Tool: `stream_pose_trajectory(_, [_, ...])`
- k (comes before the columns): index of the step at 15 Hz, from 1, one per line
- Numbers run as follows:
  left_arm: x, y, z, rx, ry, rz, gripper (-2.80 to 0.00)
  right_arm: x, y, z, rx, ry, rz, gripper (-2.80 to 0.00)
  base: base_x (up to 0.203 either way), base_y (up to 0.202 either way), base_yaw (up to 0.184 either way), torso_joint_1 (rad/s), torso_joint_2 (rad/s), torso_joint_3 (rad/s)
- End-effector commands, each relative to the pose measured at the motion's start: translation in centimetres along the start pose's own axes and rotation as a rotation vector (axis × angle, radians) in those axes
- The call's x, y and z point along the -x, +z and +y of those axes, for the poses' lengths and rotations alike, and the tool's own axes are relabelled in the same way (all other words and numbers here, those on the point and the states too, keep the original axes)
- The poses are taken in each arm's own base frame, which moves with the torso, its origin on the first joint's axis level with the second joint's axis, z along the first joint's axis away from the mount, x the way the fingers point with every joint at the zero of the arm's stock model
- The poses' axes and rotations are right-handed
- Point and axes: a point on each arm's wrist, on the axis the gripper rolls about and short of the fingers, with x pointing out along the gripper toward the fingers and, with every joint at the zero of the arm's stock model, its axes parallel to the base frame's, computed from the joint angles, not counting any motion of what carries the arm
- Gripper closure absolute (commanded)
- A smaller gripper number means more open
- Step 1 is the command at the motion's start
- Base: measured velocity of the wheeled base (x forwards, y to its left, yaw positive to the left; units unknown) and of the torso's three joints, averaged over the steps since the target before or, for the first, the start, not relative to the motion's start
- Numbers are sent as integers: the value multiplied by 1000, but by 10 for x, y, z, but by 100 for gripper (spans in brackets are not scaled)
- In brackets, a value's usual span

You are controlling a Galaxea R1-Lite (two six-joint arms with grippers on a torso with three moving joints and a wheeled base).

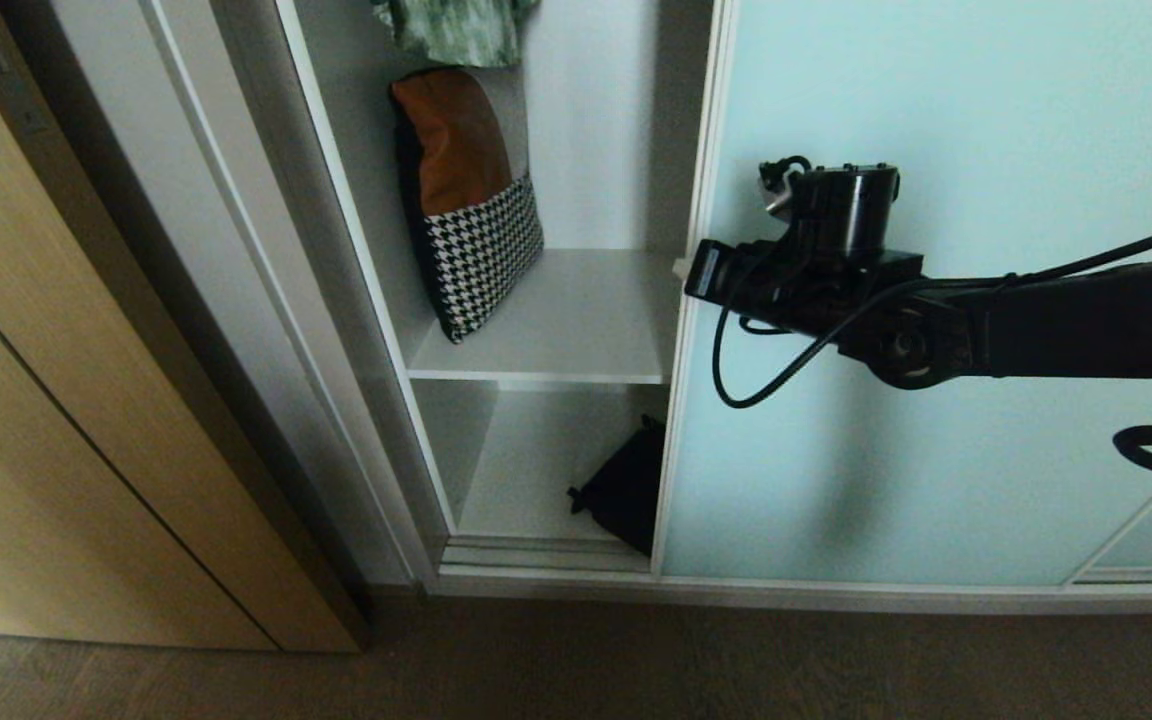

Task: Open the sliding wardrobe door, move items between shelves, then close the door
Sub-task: Close the door

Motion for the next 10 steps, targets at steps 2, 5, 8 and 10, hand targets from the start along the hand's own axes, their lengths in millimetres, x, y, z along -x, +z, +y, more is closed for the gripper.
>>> stream_pose_trajectory(2, [0, 0, 0, -1, 1, 1, 0, -9, -12, 22, -2, 48, 20, 0, 0, 0, 0, 0, 0, 0])
stream_pose_trajectory(5, [0, 0, 0, -1, 0, 2, 0, -9, -20, 44, -1, 97, 35, 0, 0, 0, 0, 0, 0, 0])
stream_pose_trajectory(8, [0, 0, 0, -1, 0, 1, 0, 21, -9, 64, -2, 128, 42, 0, 0, 0, 0, 0, 0, 0])
stream_pose_trajectory(10, [0, 0, 0, -1, 1, 2, 0, 49, 2, 76, -14, 146, 43, 0, 0, 0, 0, 0, 0, 0])
